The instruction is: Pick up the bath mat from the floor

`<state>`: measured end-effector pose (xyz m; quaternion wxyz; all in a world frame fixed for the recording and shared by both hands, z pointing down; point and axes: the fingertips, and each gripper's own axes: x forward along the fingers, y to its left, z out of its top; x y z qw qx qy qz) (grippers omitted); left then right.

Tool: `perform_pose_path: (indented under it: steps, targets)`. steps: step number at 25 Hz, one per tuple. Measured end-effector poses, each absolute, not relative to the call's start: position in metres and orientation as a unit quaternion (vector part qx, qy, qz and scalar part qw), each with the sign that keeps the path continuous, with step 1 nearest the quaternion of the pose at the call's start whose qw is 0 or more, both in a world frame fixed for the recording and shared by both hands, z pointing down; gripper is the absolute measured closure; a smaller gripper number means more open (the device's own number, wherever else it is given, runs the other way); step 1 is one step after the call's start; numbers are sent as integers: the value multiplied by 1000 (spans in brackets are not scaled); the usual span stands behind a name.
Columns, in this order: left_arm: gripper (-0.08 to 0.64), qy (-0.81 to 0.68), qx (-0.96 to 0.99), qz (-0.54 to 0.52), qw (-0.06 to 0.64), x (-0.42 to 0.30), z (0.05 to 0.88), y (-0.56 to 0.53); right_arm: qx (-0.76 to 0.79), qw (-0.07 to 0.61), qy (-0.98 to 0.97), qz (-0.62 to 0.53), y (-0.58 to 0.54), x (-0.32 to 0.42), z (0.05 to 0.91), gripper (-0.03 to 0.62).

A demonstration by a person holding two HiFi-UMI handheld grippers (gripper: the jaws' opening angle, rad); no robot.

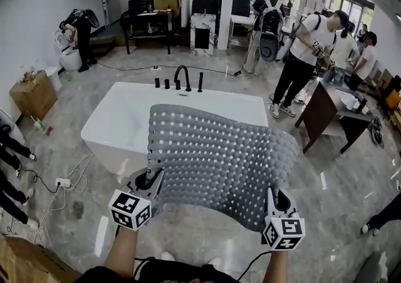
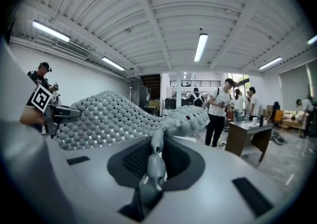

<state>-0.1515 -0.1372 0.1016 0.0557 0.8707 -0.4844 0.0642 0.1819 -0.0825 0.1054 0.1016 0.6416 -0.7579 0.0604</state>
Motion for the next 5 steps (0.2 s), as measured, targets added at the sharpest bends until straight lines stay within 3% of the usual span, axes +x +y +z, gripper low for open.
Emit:
perform_pose_path:
  steps: [5]
  targets:
    - [522,-486,870,63,58,-163,102,-133,645,99,-756,59,-79,172,102,529]
